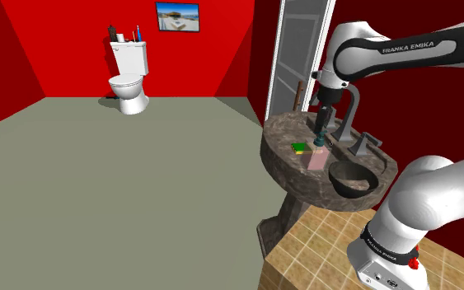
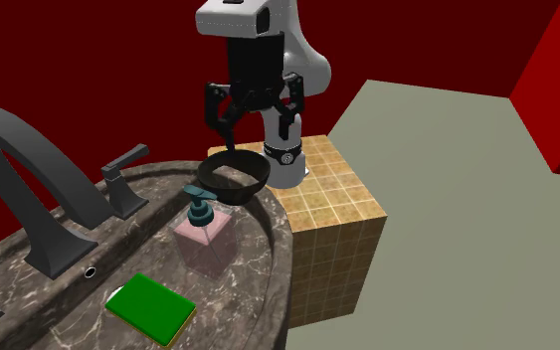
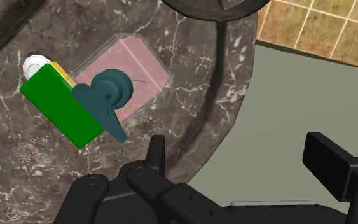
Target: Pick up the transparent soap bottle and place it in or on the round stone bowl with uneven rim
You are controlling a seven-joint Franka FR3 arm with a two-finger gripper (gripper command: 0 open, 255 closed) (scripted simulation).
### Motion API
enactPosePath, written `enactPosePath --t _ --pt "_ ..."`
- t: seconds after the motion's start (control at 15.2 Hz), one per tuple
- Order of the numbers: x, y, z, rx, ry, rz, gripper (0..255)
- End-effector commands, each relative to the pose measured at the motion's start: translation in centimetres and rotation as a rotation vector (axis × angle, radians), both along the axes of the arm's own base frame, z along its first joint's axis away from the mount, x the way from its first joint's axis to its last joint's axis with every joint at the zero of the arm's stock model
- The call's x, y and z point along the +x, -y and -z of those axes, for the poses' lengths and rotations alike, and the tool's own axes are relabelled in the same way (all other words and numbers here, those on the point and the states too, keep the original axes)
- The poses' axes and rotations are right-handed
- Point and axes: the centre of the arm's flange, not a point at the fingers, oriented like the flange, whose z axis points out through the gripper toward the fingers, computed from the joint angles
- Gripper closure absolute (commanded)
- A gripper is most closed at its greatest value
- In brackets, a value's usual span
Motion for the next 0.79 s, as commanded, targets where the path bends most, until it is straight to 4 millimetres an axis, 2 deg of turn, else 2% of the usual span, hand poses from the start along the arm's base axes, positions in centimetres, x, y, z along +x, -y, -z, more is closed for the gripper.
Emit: enactPosePath --t 0.0,0.46,0.73 --pt "0.2 2.4 1.0 -0.006 0.001 -0.017 0" --pt "1.4 10.5 4.8 -0.021 0.001 -0.07 0" --pt "1.5 10.9 6.6 -0.022 0.002 -0.072 0"
